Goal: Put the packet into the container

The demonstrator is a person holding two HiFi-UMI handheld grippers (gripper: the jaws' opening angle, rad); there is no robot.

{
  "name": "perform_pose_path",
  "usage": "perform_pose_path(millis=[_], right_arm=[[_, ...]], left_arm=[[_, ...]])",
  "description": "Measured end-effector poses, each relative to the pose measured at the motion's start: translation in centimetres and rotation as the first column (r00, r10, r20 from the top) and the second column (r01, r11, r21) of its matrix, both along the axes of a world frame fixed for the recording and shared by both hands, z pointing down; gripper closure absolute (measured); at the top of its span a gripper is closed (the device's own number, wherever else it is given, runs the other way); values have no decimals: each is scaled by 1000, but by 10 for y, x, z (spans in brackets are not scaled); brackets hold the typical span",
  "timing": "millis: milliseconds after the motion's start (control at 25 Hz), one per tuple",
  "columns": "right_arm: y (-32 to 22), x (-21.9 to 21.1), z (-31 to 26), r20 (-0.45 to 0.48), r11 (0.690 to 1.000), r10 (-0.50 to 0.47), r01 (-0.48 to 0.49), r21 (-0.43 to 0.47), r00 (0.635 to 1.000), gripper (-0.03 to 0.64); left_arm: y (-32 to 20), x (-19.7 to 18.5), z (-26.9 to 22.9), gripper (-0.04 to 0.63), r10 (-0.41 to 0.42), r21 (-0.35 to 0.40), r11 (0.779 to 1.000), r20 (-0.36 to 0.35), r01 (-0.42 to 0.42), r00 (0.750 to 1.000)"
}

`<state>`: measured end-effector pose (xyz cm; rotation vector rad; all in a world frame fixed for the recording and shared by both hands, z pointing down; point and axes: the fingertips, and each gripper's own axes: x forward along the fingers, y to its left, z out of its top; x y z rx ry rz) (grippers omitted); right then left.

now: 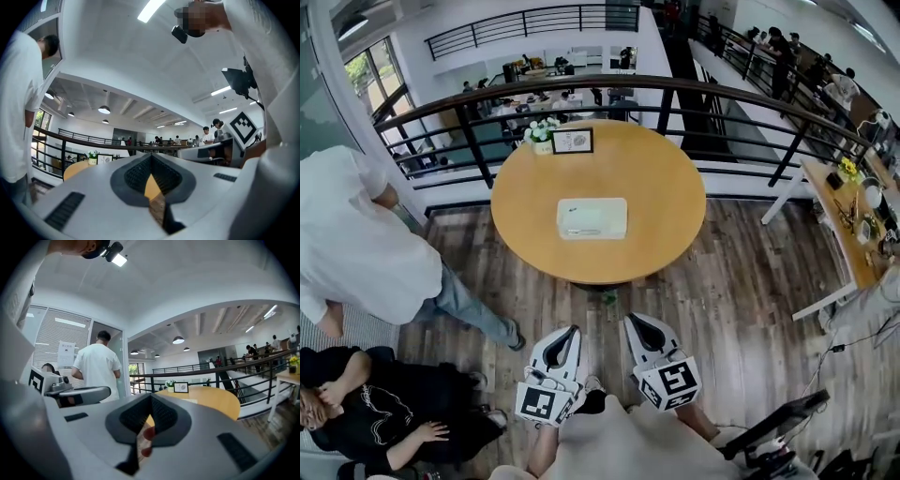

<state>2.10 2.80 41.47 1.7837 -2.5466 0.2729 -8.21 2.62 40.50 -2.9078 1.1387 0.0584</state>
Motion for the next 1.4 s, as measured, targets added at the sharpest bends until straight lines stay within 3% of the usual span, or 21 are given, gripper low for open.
perform_pose_path(millis=[600, 1080, 1400], right_arm=[[128, 35, 22, 28, 1000, -16, 16, -4, 999, 614], [147, 41, 21, 25, 1000, 0, 0, 17, 1000, 614], [144, 29, 18, -28, 999, -28, 29, 44, 999, 614]], left_arm=[[133, 42, 4, 591, -34, 21, 999, 52, 33, 998], [155, 40, 10, 589, -44, 32, 999, 40, 43, 998], [157, 38, 6, 591, -47, 42, 998, 40, 45, 998]])
